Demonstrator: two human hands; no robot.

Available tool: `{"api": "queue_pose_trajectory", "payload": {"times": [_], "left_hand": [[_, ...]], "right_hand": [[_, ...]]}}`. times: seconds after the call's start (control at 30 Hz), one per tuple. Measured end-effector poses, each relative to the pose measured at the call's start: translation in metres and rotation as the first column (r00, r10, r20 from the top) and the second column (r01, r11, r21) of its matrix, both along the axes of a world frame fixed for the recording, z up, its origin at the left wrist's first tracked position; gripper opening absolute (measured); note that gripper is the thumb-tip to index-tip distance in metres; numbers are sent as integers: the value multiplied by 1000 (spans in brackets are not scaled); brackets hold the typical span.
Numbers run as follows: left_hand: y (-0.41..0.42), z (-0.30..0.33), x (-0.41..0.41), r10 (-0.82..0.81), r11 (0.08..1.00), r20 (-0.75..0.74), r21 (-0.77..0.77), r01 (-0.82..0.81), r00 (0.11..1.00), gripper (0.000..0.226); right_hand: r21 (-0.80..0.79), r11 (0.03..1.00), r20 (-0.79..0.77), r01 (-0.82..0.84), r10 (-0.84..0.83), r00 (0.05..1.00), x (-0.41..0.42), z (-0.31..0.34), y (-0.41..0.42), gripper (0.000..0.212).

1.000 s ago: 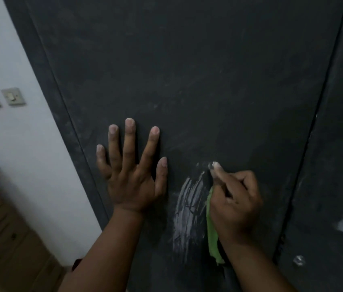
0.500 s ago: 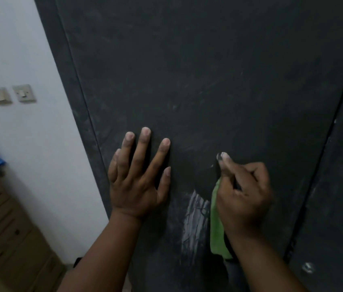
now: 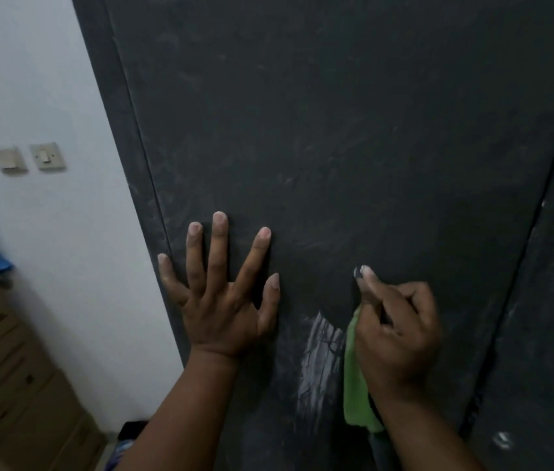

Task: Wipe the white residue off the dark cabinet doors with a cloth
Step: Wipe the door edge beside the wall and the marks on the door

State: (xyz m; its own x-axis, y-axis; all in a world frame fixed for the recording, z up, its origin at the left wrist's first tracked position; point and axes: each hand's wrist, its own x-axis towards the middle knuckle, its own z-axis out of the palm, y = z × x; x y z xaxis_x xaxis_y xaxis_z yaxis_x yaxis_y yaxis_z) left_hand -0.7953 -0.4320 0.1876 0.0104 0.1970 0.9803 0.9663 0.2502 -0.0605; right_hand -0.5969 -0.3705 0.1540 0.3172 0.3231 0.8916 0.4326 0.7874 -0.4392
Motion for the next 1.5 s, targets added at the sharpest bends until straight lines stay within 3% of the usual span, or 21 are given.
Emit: {"api": "queue_pose_trajectory", "payload": {"times": [0.17,0.27,0.33,0.5,0.67,0.8,0.97,1.1,1.3,1.4,1.5], "left_hand": [[1,-1,-2,28,999,59,25,-29,998,71],[-2,-3,-3,40,999,99,31,-43,994,70],[-3,-5,-4,40,999,84,11,-42,996,70],[-5,-5,-3,38,999,86,3,-39,996,73],[-6,-4,-3,37,999,91,-2,-37,995,67],[-10,-7,-11,10,1000,74,-4,-9,997,66],[-16,-4,-30,-21,999,-11,47,22,1000,61],[-12,-3,-31,-37,992,94,120,26,995,72],[-9,-10,-36,-161,977,239,175,121,958,80],[-13,-14,-33,-226,966,318,195,169,921,79],[-16,-16,-30,-252,960,389,215,179,886,80]], "right_hand": [[20,993,232,-120,112,966,-16,-26,-15,23],[-18,995,301,-94,95,949,-3,-43,-14,38],[-53,997,250,-54,66,966,7,-39,-10,41],[10,1000,50,-25,25,998,-15,7,-12,15],[59,995,249,-86,69,966,-34,-10,-25,20],[-33,995,335,-90,96,937,-9,-48,-24,43],[27,996,73,-83,80,994,-12,14,-11,17],[105,994,43,-21,16,999,-35,64,-7,16],[21,994,302,-110,99,948,-45,17,-37,25],[-35,993,265,-114,120,957,-35,18,-35,30],[25,998,150,-54,50,987,-40,47,-29,21]]}}
